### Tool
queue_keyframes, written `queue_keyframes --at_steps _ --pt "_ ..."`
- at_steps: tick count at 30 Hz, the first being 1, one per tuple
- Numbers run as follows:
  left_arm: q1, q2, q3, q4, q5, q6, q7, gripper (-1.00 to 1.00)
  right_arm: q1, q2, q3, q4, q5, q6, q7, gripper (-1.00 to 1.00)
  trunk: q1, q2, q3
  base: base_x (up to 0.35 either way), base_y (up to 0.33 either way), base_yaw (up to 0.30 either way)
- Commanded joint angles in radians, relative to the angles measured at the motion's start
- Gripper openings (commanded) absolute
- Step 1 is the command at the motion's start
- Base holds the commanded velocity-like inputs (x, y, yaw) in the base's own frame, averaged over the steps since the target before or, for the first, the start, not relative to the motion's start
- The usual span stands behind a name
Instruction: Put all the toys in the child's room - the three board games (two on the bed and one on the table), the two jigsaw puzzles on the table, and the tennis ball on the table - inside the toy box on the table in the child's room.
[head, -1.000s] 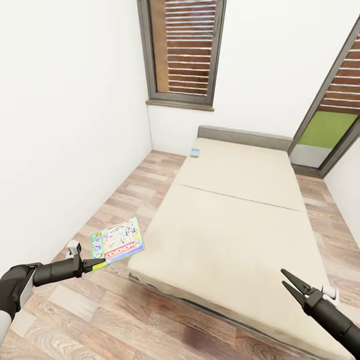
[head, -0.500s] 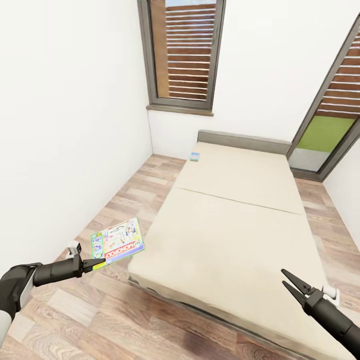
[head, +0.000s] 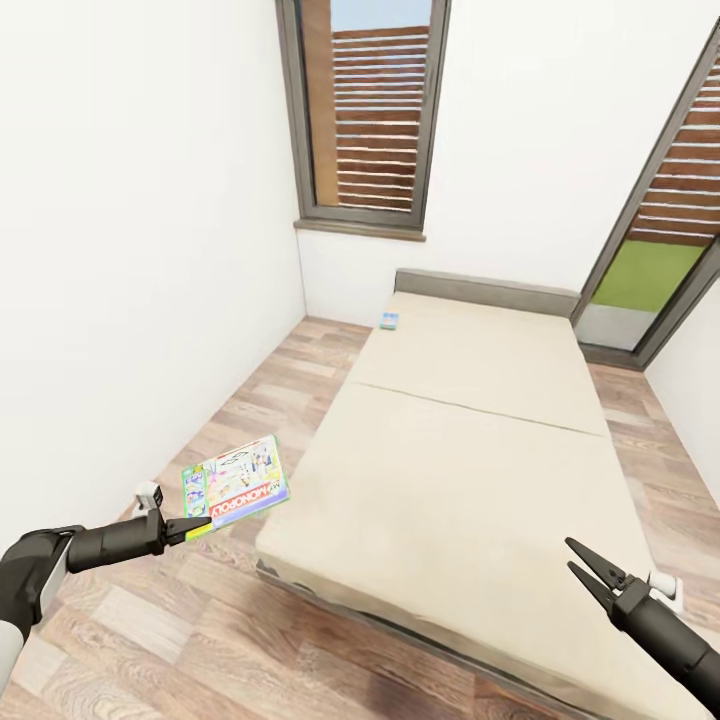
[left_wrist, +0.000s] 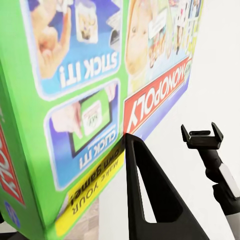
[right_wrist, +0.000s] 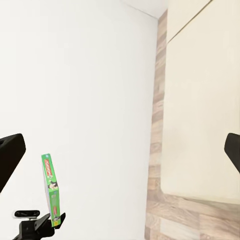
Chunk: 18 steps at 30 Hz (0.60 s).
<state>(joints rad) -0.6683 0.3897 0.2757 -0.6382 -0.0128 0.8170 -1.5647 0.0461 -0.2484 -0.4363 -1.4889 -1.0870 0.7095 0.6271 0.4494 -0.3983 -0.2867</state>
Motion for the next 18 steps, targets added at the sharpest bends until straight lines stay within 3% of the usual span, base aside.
queue_keyframes --at_steps 1,18 --pt "-0.001 0.0 0.0 0.0 -0.001 0.008 -0.006 -1.0 0.0 0.0 -0.001 -0.001 -0.005 0.007 -0.001 1.0 0.001 -0.002 0.0 0.0 0.0 0.0" --pt "-0.001 -0.002 -0.001 0.0 -0.002 0.007 -0.006 -1.0 0.0 0.0 -0.001 -0.001 -0.005 0.007 0.0 1.0 0.001 -0.002 0.029 0.0 0.0 0.0"
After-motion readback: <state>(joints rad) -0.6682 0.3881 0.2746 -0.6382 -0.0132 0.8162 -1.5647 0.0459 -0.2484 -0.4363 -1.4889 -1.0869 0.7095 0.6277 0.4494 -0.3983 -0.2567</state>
